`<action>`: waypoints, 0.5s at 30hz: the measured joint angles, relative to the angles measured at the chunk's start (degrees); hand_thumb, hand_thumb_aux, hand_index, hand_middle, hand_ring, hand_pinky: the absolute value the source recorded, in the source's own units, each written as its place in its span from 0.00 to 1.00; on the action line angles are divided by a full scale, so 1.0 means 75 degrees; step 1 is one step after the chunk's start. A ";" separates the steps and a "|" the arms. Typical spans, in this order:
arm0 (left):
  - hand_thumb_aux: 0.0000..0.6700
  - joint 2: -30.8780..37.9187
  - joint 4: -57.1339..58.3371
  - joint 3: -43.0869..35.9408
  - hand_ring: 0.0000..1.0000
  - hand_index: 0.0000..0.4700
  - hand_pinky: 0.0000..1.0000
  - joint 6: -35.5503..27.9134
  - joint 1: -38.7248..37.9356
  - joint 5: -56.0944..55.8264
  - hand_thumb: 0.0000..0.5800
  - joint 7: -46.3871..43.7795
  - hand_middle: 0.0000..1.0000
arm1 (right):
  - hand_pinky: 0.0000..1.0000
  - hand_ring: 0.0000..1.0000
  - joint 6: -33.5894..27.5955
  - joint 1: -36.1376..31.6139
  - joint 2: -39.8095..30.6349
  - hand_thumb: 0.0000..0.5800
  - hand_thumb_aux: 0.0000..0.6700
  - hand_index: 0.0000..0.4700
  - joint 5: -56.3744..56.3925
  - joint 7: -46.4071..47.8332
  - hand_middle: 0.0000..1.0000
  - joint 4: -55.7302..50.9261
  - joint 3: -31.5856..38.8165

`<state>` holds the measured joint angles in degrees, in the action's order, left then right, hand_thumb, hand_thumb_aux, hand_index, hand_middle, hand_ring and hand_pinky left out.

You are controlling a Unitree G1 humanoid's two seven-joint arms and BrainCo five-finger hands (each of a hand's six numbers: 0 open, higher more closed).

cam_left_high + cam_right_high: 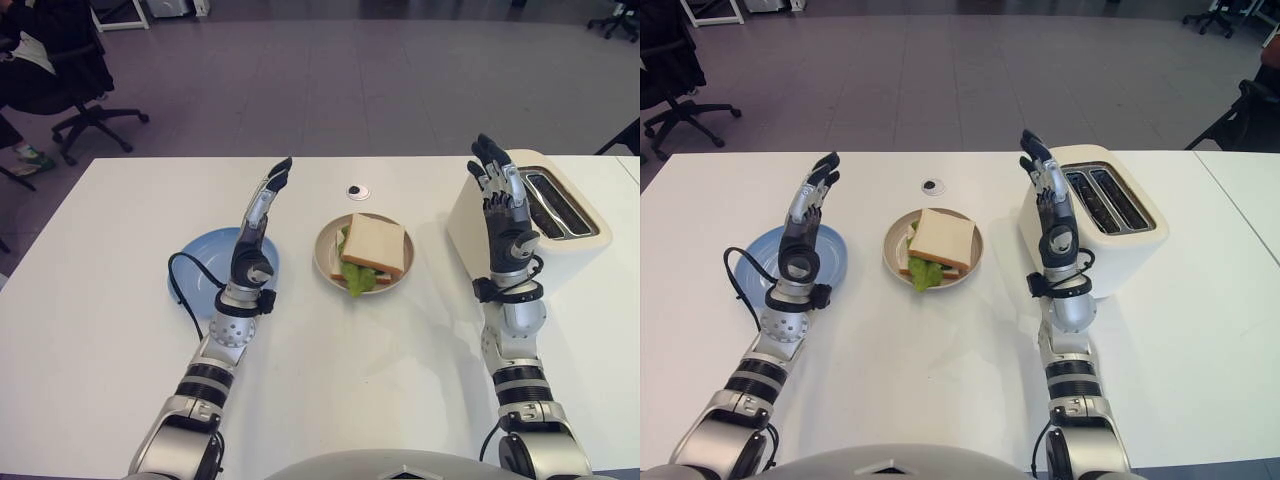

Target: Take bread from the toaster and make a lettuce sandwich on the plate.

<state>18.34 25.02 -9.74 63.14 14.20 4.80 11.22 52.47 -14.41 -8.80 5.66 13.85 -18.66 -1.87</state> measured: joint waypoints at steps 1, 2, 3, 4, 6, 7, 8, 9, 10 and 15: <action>0.00 -0.0110 -0.0027 0.0061 0.00 0.00 0.00 -0.0007 0.0000 0.0120 0.00 -0.0052 0.00 | 0.00 0.00 0.0093 0.0001 0.0037 0.00 0.00 0.00 -0.0249 -0.0036 0.00 -0.0004 0.0055; 0.00 -0.0231 -0.0053 0.0118 0.00 0.00 0.00 -0.0009 0.0000 0.0187 0.00 -0.0116 0.00 | 0.00 0.00 0.0187 0.0003 0.0082 0.00 0.00 0.00 -0.0465 -0.0068 0.00 -0.0010 0.0105; 0.00 -0.0276 -0.0059 0.0169 0.00 0.00 0.00 -0.0009 0.0000 0.0274 0.00 -0.0150 0.00 | 0.00 0.00 0.0260 0.0003 0.0113 0.00 0.00 0.00 -0.0603 -0.0116 0.00 -0.0032 0.0131; 0.00 -0.0319 -0.0067 0.0220 0.00 0.00 0.00 -0.0009 0.0000 0.0332 0.00 -0.0187 0.00 | 0.00 0.00 0.0308 0.0002 0.0137 0.00 0.00 0.00 -0.0725 -0.0159 0.00 -0.0077 0.0163; 0.00 -0.0423 -0.0077 0.0316 0.00 0.00 0.00 -0.0005 -0.0001 0.0428 0.00 -0.0267 0.00 | 0.00 0.00 0.0386 -0.0003 0.0181 0.00 0.00 0.00 -0.0918 -0.0229 0.00 -0.0237 0.0212; 0.00 -0.0478 -0.0077 0.0374 0.00 0.00 0.00 -0.0004 0.0000 0.0432 0.00 -0.0292 0.00 | 0.00 0.00 0.0410 -0.0007 0.0184 0.00 0.00 0.00 -0.0943 -0.0269 0.00 -0.0290 0.0225; 0.00 -0.0522 -0.0076 0.0418 0.00 0.00 0.00 -0.0002 -0.0001 0.0446 0.00 -0.0326 0.00 | 0.00 0.00 0.0431 -0.0016 0.0182 0.00 0.00 0.00 -0.0990 -0.0293 0.00 -0.0344 0.0234; 0.00 -0.0546 -0.0070 0.0447 0.00 0.00 0.00 0.0001 -0.0001 0.0474 0.00 -0.0390 0.00 | 0.00 0.00 0.0449 -0.0029 0.0180 0.00 0.00 0.00 -0.1050 -0.0314 0.00 -0.0419 0.0244; 0.00 -0.0575 -0.0061 0.0480 0.00 0.00 0.00 0.0003 0.0000 0.0485 0.00 -0.0436 0.00 | 0.00 0.00 0.0483 -0.0046 0.0180 0.00 0.00 0.00 -0.1080 -0.0330 0.00 -0.0478 0.0254; 0.00 -0.0727 -0.0006 0.0562 0.00 0.00 0.00 0.0033 0.0000 0.0484 0.00 -0.0622 0.00 | 0.00 0.00 0.0577 -0.0147 0.0189 0.00 0.00 0.00 -0.1144 -0.0449 0.00 -0.0586 0.0268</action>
<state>12.89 24.97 -5.52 63.39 14.20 8.43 6.56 56.79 -15.51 -7.39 -2.92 10.48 -23.06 0.13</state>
